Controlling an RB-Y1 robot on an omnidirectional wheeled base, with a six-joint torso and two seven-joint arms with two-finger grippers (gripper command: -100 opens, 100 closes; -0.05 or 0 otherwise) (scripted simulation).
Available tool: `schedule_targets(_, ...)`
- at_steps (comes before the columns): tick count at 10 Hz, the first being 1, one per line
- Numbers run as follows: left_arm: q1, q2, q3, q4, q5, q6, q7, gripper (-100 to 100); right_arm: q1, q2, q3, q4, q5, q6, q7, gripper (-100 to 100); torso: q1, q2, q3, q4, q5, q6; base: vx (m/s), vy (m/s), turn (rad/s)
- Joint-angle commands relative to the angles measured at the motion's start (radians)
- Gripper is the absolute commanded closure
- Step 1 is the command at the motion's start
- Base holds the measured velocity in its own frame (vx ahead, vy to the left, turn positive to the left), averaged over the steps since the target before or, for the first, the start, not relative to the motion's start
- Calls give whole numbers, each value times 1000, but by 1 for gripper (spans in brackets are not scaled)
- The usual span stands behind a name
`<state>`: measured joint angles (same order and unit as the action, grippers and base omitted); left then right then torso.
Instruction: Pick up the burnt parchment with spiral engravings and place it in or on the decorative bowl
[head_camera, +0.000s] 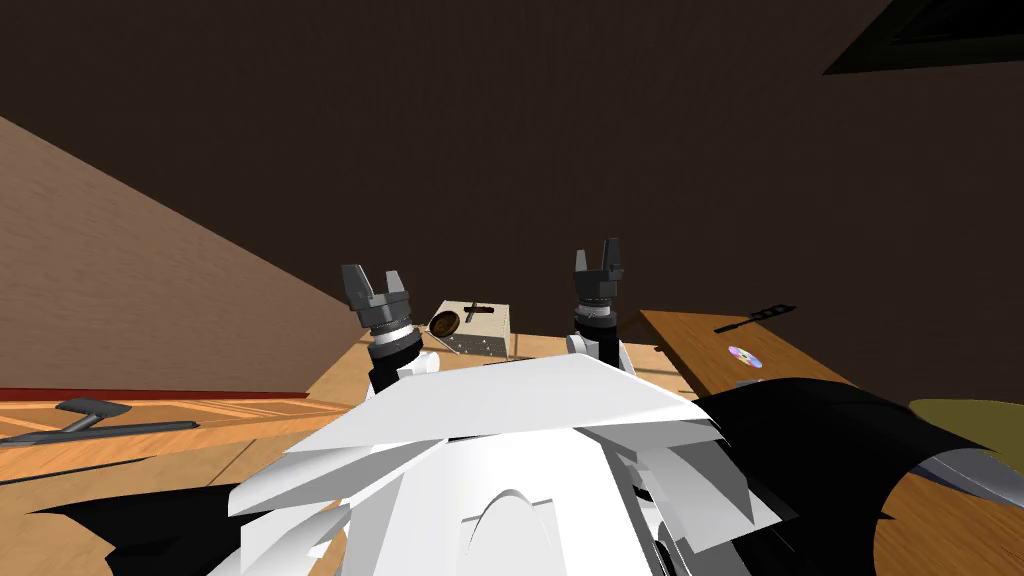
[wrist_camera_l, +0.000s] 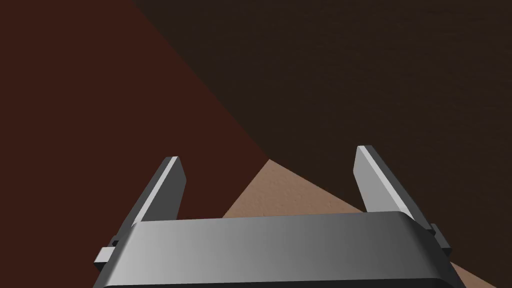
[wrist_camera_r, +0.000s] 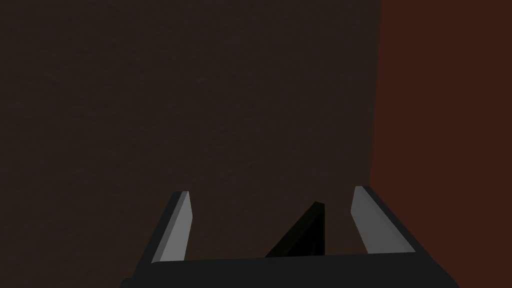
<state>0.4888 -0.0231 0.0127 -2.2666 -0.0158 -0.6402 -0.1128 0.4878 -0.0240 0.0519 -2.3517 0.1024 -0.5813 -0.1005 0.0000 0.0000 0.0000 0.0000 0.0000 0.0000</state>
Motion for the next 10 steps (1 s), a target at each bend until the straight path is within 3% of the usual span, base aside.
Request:
schedule_targets(1,-6,43,4,14,6,14,-2,-100,0,0,0,0,0,0,0,0,0,0,0,0,0,0,-8,-12,-35)
schedule_targets(6,-53,195,39,127,57,122,-17,-100,0,0,0,0,0,0,0,0,-2,4,2,1,-1,0,-44,-37,-83)
schedule_targets(7,-53,198,39,127,57,130,-17,-100,0,0,0,0,0,0,0,0,-3,3,2,1,-1,0,-31,-37,-30)
schedule_targets(9,-83,258,62,195,89,196,-25,-100,0,0,0,0,0,0,0,0,-2,2,1,0,0,0,-35,-41,-118)
schedule_targets(10,-83,258,62,197,89,204,-25,-100,0,0,0,0,0,0,0,0,-3,3,1,1,-1,0,-34,-40,-44)
